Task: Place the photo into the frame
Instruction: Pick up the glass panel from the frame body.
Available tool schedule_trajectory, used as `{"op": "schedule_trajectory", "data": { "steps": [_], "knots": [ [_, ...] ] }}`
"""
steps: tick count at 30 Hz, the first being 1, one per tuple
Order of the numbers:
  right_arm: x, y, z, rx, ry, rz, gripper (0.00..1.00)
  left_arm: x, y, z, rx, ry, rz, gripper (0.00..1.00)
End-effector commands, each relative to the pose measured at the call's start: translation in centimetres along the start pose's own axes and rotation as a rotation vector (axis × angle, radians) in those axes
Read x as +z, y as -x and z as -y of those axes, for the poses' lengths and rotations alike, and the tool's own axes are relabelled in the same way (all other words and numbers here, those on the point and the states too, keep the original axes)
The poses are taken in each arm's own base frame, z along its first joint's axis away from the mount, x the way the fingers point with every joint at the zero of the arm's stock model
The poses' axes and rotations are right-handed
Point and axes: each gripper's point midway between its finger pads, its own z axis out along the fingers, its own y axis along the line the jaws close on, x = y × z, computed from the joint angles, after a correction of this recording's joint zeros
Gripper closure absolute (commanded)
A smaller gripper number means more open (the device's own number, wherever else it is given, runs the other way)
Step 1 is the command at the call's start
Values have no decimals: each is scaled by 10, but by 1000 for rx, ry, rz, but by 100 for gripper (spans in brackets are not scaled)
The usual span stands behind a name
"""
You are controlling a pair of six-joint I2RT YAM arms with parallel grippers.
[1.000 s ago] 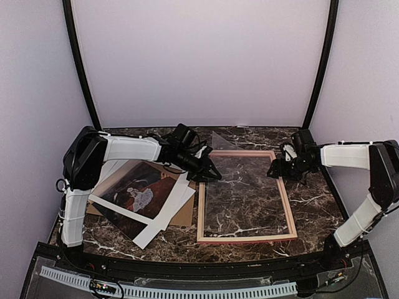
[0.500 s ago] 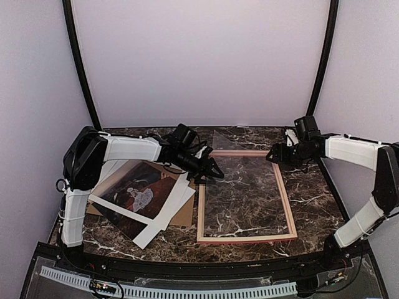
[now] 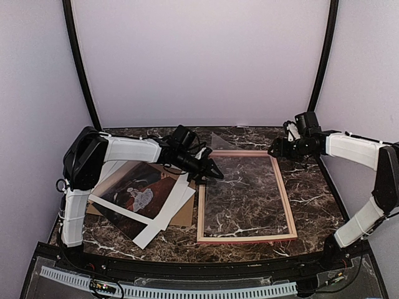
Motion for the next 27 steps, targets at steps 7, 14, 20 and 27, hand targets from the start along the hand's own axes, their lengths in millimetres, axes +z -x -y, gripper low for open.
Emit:
{"op": "schedule_trajectory", "data": {
  "steps": [7,14,20,27],
  "knots": [
    [-14,30,10,-25,-101,130,20,0,-9,22,-113,-128,-40,66],
    [-6,25,14,-41,-113,115,20,2,-8,26,-161,-157,-57,70],
    [-2,26,24,-59,-163,121,20,5,-11,19,-200,-147,-66,73],
    [13,17,32,-66,-190,83,19,11,-18,15,-223,-152,-77,78]
  ]
}}
